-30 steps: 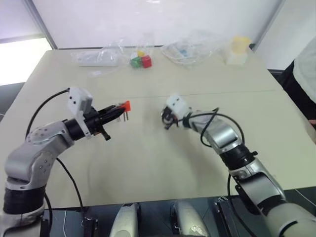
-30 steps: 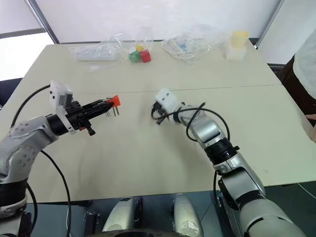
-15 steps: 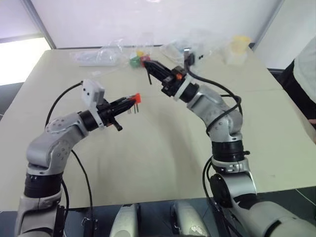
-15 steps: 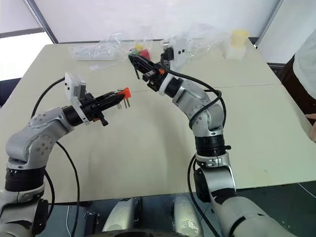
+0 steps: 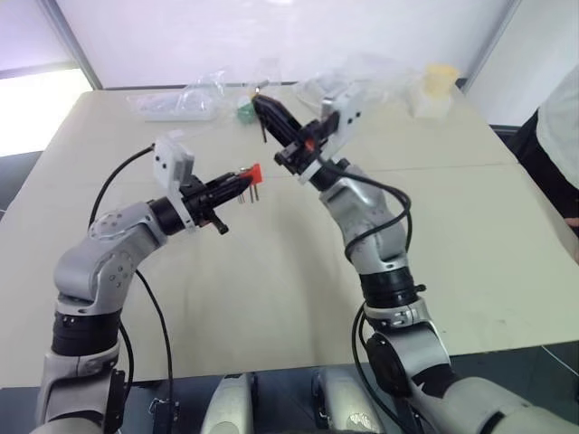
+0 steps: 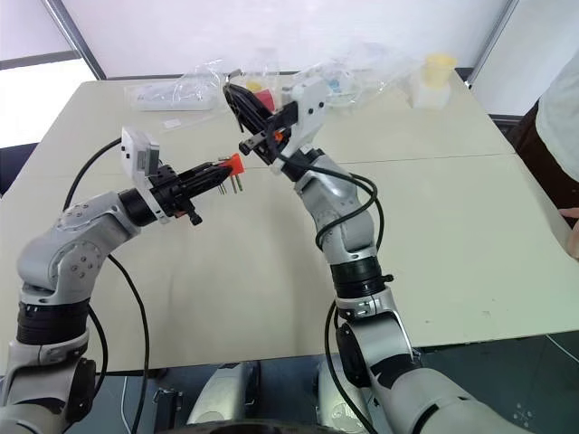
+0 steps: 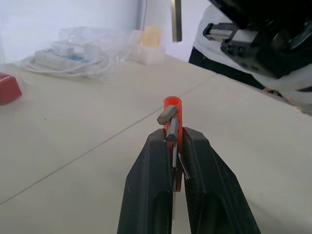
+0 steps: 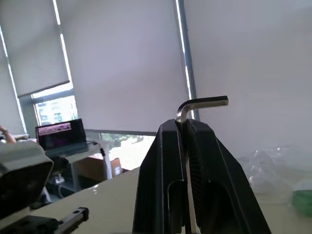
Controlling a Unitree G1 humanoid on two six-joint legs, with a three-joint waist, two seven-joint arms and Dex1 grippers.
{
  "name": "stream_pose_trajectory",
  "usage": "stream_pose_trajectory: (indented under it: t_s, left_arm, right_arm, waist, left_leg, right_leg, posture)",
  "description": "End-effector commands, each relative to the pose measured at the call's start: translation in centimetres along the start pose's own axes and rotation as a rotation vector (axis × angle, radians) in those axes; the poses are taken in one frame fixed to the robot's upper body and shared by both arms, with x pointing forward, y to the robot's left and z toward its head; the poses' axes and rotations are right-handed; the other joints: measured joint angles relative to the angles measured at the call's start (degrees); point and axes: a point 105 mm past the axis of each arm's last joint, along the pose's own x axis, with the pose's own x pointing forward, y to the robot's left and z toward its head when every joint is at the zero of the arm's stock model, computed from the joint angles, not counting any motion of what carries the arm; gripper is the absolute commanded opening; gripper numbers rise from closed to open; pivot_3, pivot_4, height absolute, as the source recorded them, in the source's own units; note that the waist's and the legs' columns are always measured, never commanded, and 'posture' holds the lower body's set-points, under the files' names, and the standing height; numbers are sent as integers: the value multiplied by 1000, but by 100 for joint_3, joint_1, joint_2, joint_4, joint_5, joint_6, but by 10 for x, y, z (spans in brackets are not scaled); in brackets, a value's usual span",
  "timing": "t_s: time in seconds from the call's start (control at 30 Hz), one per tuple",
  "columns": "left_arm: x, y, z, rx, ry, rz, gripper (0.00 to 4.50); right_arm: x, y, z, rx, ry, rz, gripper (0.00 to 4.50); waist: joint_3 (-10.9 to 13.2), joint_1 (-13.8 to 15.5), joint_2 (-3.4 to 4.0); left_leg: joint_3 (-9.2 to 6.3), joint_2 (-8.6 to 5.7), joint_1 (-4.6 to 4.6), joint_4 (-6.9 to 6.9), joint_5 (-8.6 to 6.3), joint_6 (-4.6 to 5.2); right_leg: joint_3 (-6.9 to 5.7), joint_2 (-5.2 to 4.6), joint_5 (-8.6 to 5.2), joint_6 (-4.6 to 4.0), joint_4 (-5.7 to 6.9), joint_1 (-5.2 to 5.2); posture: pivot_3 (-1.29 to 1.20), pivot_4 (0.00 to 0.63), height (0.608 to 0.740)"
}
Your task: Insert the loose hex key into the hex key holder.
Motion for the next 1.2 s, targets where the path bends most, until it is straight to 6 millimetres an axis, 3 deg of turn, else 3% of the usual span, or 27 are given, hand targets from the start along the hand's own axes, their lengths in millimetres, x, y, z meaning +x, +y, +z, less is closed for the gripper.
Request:
stream_pose_trajectory:
  t_s: [0.03, 0.63, 1.2]
  left_arm:
    - [-4, -2, 20, 49, -60, 3, 0]
    - [0, 0, 28, 46, -91, 13, 0]
    - [1, -4, 28, 42, -95, -2, 0]
  right_arm:
    - [5, 5, 14, -39, -72, 11, 17]
    - [3, 27, 3, -5, -30, 132, 17]
    - [8, 23, 9, -15, -51, 117, 17]
  waist:
    - [0, 1, 0]
    - [0, 1, 0]
    - [0, 2, 0]
  left_leg:
    - [0, 0, 0, 0, 0, 0]
    - [-1, 0, 0, 0, 0, 0]
    - [-2, 0, 0, 0, 0, 0]
  right_leg:
    - [0, 0, 0, 0, 0, 0]
    - [0, -2, 0, 0, 1, 1]
    - [0, -1, 0, 0, 1, 1]
  posture:
    - [0, 150, 740]
    - [0, 150, 740]
    - [0, 150, 740]
